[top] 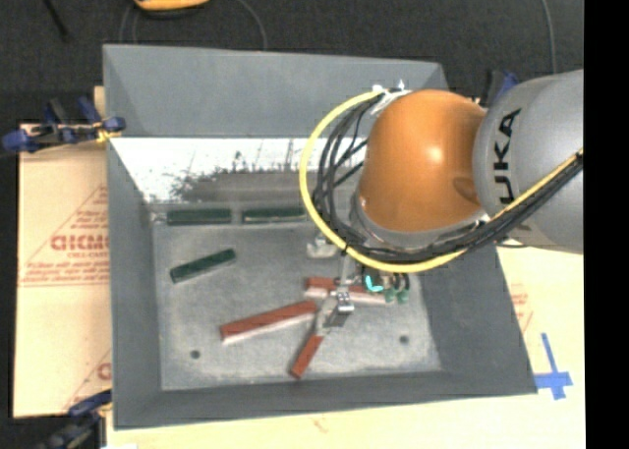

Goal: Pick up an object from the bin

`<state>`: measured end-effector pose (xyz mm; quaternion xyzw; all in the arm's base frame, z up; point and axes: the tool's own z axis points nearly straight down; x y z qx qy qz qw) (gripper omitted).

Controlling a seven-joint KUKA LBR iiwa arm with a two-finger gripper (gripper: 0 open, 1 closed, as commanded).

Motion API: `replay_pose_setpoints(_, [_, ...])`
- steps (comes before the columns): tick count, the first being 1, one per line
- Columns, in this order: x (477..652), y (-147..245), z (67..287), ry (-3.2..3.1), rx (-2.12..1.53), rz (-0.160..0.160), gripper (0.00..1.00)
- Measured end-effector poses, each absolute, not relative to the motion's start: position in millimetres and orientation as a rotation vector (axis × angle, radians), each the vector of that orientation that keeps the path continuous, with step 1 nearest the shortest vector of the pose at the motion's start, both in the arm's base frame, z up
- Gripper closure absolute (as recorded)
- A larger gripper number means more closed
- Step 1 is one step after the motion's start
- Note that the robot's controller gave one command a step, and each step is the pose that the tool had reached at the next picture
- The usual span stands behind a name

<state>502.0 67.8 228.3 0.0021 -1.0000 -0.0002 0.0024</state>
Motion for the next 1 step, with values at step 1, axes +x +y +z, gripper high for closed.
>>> replay_pose_setpoints(1, [503.6,67.5,232.1,-3.145,0.003,-0.002,0.00])
